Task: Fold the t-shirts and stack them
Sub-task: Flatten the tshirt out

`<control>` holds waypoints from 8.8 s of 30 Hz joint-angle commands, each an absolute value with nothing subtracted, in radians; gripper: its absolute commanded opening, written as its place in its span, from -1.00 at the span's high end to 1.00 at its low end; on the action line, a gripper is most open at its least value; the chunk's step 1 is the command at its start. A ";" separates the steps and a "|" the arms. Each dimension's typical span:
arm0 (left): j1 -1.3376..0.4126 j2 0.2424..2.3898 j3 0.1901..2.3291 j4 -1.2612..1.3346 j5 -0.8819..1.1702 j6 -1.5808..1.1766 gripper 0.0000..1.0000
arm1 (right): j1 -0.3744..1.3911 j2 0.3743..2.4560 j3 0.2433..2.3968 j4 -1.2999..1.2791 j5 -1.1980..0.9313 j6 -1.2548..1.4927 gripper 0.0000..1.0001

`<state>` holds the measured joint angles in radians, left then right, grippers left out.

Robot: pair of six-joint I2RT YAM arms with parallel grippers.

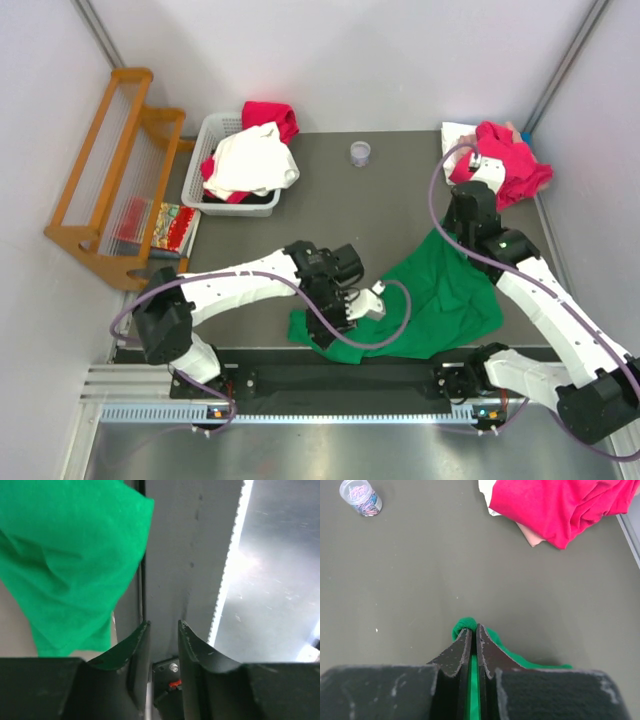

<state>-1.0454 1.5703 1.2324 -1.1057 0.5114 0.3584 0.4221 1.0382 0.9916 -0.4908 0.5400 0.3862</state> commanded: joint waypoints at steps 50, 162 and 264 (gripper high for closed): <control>-1.135 1.982 1.381 -0.900 0.285 0.066 0.98 | 0.376 1.029 1.020 -0.426 0.495 0.405 1.00; -0.852 1.697 1.299 -0.784 -0.048 0.112 1.00 | 0.321 1.078 0.989 -0.388 0.394 0.430 1.00; -0.192 1.852 1.349 -0.955 0.367 0.494 1.00 | 0.287 1.321 1.026 -0.198 0.451 0.413 1.00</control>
